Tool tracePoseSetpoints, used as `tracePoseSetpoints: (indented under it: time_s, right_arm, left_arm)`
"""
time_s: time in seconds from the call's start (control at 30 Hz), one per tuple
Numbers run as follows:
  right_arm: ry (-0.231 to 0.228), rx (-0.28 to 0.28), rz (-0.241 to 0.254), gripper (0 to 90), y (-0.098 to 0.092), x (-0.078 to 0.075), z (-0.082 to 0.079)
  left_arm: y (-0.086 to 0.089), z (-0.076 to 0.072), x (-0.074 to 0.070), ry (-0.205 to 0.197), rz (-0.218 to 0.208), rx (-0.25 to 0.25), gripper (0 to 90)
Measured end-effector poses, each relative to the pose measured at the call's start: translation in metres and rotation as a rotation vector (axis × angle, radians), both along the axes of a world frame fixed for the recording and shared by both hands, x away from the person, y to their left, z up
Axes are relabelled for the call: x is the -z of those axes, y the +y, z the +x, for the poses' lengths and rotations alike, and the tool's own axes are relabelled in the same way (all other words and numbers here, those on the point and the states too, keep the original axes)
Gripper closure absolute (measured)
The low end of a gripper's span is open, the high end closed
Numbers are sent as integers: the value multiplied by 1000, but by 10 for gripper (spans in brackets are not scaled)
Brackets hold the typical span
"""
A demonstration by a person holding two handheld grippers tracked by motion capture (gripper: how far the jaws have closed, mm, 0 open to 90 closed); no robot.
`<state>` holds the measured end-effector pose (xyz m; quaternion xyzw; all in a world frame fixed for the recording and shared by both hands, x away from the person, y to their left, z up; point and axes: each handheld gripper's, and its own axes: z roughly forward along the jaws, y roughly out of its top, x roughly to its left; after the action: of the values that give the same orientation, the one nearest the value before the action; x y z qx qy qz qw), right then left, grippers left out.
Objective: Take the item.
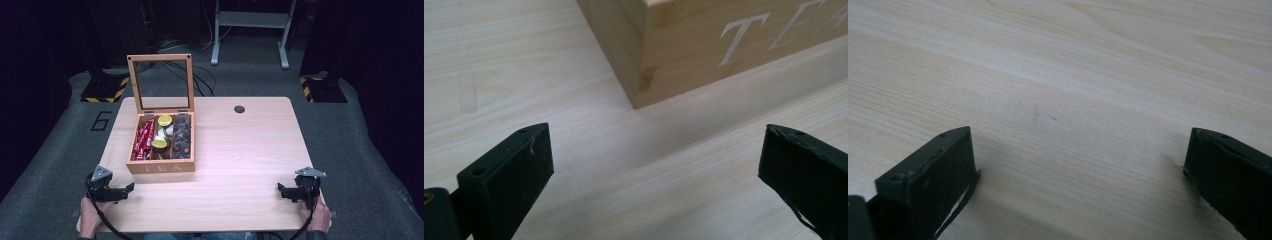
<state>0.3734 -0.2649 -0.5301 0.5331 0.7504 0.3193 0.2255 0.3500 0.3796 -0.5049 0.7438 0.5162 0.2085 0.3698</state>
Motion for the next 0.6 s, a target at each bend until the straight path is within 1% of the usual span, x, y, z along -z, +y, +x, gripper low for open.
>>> tracePoseSetpoints:
  time_s: [0.03,0.07,0.1,0.13,0.17,0.23,0.3,0.4,0.6]
  right_arm:
    - [0,-2,-2,0,0,0,0]
    - [1,-5,0,0,0,0,0]
    - [1,-5,0,0,0,0,0]
    - [1,-3,4,0,0,0,0]
    - [1,-4,2,0,0,0,0]
    - [1,-3,1,0,0,0,0]
    - [1,-3,2,0,0,0,0]
    - [1,-2,3,0,0,0,0]
    - [1,-2,2,0,0,0,0]
  left_arm:
    - [-1,0,-3,2,-6,7,10]
    - [-3,0,-4,-8,-8,11,9]
    - [-3,0,-4,-8,-8,11,9]
    - [-6,-1,-10,-7,18,30,11]
    - [-6,-1,-10,-7,18,30,11]
    - [-9,0,-16,-19,7,40,15]
    - [-10,1,-22,-25,8,46,16]
    - [-13,4,-31,-49,8,42,17]
    - [-23,13,-47,-57,12,67,11]
